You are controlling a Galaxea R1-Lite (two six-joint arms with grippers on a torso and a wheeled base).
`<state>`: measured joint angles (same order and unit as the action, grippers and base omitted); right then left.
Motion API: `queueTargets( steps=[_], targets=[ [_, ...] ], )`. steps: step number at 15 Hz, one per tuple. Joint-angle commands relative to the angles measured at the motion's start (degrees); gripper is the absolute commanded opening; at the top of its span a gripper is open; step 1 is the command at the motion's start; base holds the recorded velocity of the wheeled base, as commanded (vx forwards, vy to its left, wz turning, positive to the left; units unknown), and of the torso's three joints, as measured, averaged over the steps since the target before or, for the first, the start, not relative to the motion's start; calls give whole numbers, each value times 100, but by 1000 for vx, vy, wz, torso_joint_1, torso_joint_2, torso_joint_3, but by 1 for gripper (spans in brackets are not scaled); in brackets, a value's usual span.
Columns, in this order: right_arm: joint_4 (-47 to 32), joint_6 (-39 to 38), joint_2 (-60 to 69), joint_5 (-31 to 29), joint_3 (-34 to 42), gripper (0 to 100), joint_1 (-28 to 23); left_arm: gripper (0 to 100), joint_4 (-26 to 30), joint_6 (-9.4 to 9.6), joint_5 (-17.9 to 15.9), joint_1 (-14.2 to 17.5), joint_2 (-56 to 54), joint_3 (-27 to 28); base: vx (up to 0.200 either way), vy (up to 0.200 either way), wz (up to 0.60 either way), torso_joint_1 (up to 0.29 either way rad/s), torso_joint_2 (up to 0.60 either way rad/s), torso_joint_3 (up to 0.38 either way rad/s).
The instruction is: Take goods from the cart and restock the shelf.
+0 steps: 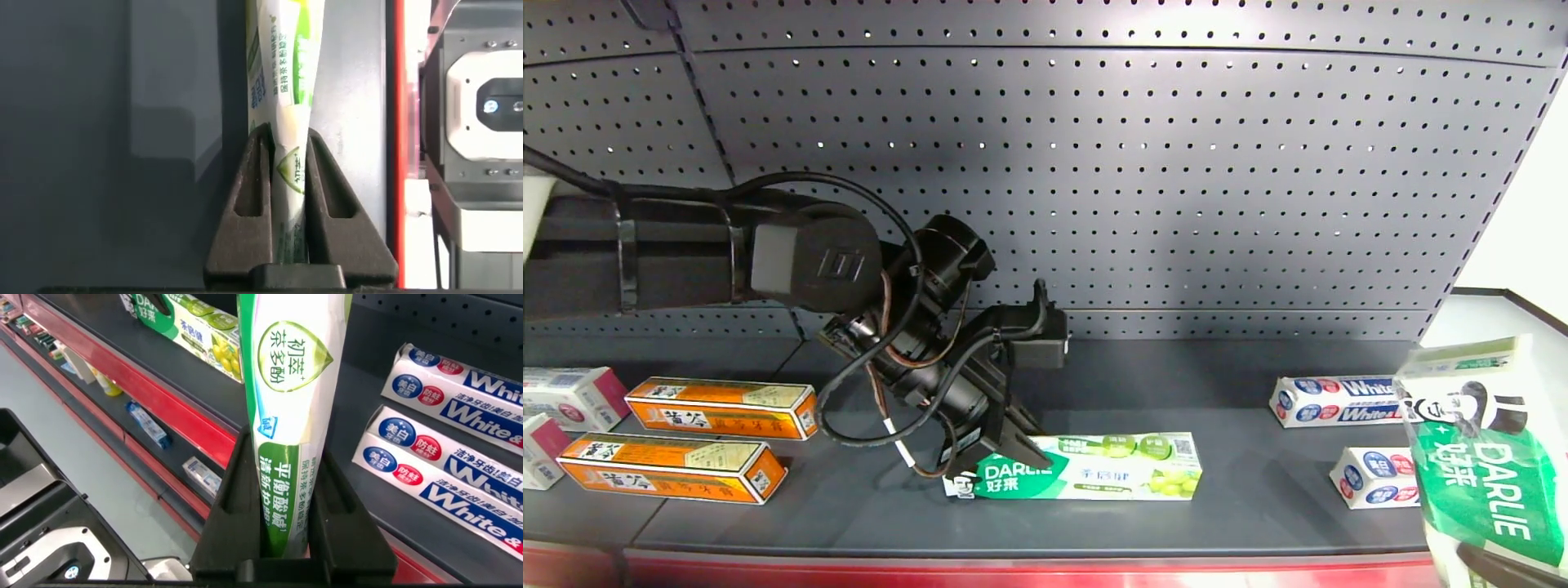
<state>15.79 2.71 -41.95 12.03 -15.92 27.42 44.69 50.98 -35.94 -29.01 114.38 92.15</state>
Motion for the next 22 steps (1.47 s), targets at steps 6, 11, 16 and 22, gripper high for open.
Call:
queueTargets(
  steps=[6,11,16,22],
  targets=[
    [3,2,64,-8,1,0,-8,0,-13,-9,-1,-122,-364,-487,0,0,0,0,0,0],
    [3,2,99,1,1,0,-8,0,-13,-9,-1,-236,-417,-540,0,0,0,0,0,0],
    [3,2,117,-8,1,0,-8,0,-13,-36,-1,-228,-408,-549,0,0,0,0,0,0],
    [3,-7,117,-8,10,0,-8,0,-22,-36,43,-236,-452,-698,0,0,0,0,0,0]
  ],
)
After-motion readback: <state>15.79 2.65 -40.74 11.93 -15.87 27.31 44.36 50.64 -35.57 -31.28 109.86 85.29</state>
